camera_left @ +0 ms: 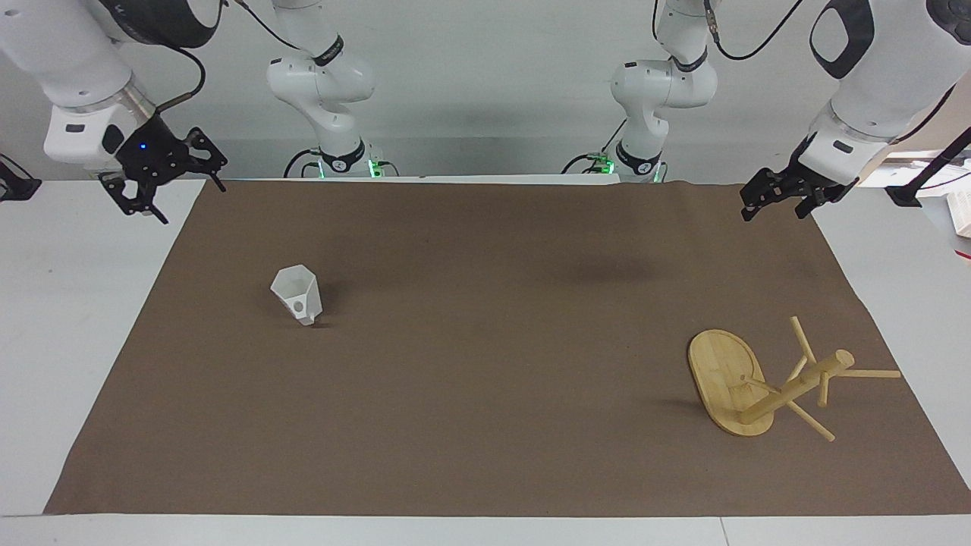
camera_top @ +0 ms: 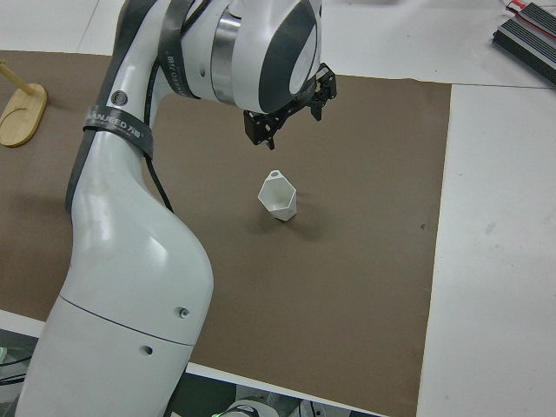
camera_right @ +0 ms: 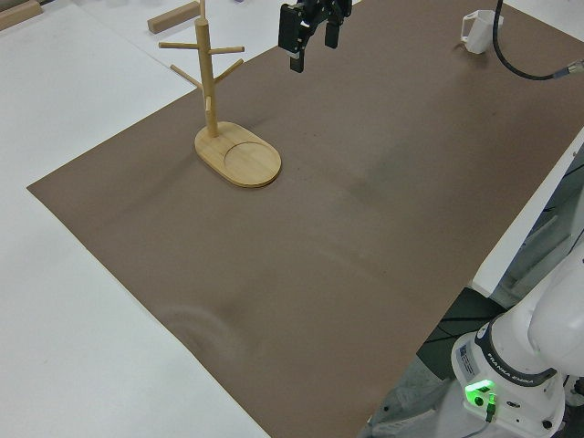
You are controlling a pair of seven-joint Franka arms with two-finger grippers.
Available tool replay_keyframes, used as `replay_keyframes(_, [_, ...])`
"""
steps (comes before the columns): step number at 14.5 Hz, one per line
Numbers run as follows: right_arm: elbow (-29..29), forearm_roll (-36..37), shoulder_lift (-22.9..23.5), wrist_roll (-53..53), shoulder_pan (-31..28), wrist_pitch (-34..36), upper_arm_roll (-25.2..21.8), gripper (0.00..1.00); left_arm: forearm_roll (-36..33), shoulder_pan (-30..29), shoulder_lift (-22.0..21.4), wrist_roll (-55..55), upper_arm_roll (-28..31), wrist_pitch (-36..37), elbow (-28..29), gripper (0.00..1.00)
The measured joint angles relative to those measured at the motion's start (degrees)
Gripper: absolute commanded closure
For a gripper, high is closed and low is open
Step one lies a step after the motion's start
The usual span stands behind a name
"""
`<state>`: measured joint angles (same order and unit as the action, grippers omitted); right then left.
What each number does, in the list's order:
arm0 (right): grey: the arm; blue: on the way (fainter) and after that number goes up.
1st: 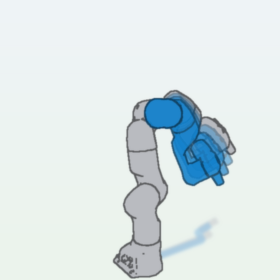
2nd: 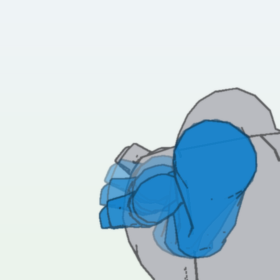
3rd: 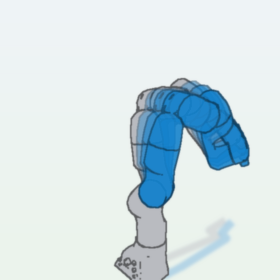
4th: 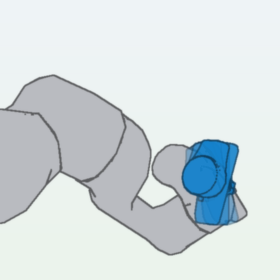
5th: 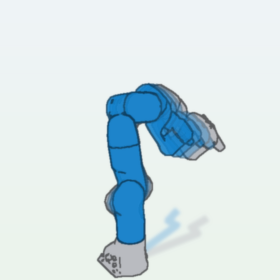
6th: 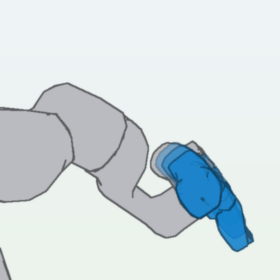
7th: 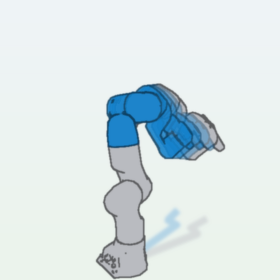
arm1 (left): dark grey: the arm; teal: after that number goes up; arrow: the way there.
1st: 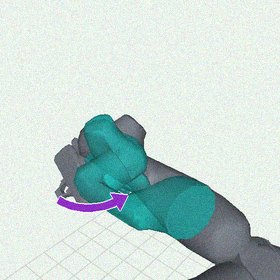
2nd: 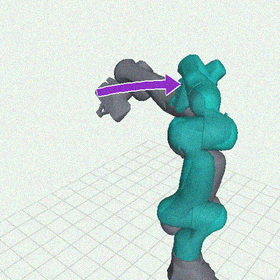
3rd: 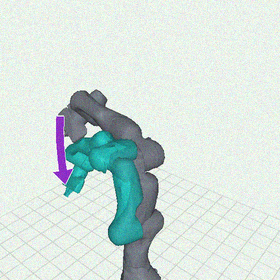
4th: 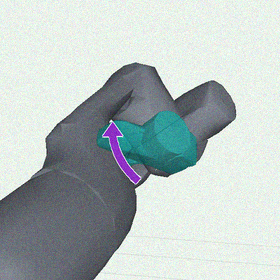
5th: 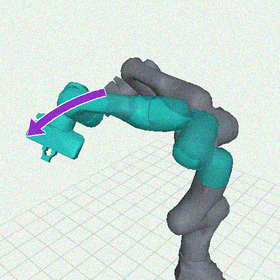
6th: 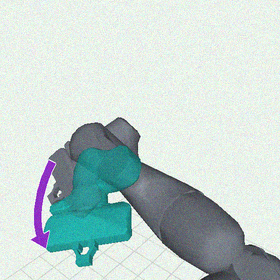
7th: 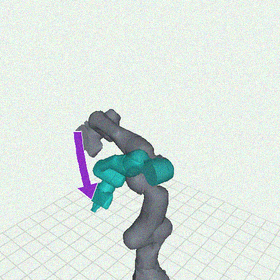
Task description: Hang cup on rack
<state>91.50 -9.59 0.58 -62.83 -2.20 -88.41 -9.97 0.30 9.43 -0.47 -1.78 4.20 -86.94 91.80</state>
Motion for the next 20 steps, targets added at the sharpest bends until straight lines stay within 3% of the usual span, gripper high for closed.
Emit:
replay_keyframes(2, [2.9,-9.1,1.8,-13.6,-3.7,-2.1,-0.1,0.00,0.0,0.0,0.0,0.0,0.0,0.0,0.0,0.00])
replay_keyframes(6, [14.4,-27.6,5.8,-44.7,-10.7,-6.8,-0.4,0.00,0.0,-0.2,0.0,0.0,0.1,0.0,0.0,0.00])
replay_keyframes(10, [16.4,-41.4,16.3,-63.9,-17.0,-0.2,-0.4,0.00,0.0,-0.2,0.0,0.0,0.2,0.0,0.0,0.00])
replay_keyframes(16, [14.9,-49.7,33.1,-85.8,-20.5,8.8,-0.2,0.00,0.0,-0.2,0.0,0.0,0.2,0.0,0.0,0.00])
replay_keyframes(20, [14.3,-50.1,34.7,-89.9,-19.2,9.7,0.5,0.00,0.0,-0.2,0.0,0.0,0.2,0.0,0.0,0.00])
